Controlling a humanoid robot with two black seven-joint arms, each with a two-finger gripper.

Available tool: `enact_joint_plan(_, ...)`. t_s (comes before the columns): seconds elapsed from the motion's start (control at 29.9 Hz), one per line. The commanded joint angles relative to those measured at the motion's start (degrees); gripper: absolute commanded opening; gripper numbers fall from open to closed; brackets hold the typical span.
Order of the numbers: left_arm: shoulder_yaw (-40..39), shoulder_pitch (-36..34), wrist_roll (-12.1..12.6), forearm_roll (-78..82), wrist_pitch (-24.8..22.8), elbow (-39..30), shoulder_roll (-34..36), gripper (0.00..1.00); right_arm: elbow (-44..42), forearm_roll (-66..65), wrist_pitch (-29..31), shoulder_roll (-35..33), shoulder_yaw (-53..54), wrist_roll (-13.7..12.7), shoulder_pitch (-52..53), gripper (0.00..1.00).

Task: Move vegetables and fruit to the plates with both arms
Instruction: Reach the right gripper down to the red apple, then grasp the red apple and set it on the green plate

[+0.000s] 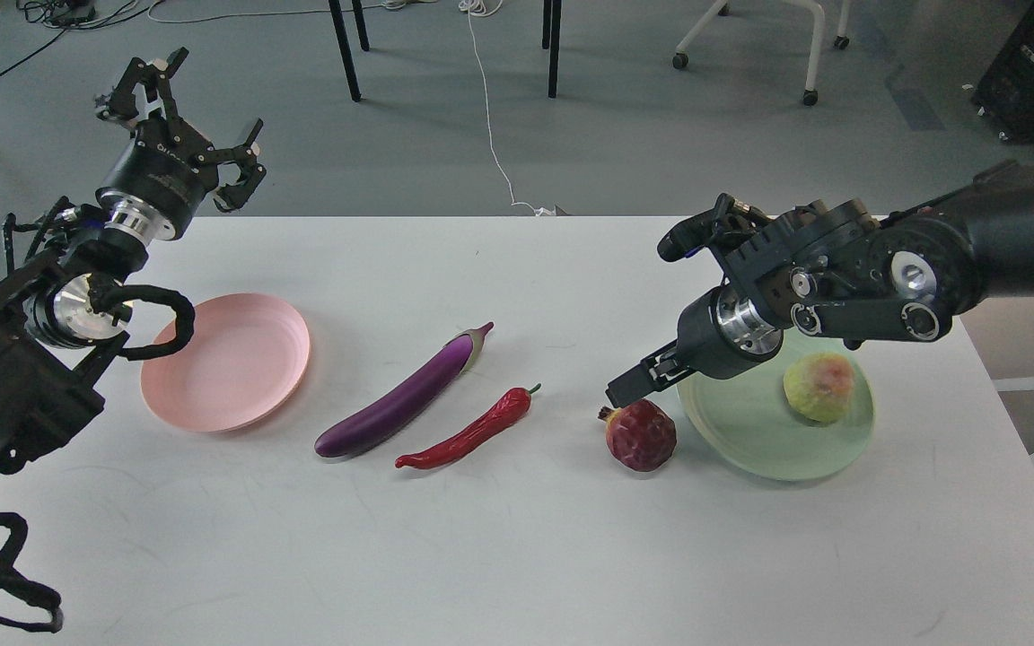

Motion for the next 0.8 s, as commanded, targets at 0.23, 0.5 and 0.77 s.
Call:
enact_joint_plan(0.23, -0.11, 0.3, -0.26, -0.08, 0.18, -0.01, 0.03, 0.98, -0.36, -0.18, -2.06, 5.56, -3.24, 0.23, -1.39, 0.81)
enact_joint_plan(0.5, -0.02, 0.21, -0.35, -0.08, 0.0, 0.08, 0.47, 0.98, -0.01, -0.27, -1.36, 7.59, -6.49, 0.23, -0.34, 0.51)
enact_joint_plan(0.77, -0.02, 0.3, -0.26, -0.08, -0.05, 0.17, 0.82, 0.98, -0.36, -0.09, -2.06, 3.38, -3.07, -0.21, 5.37, 0.44)
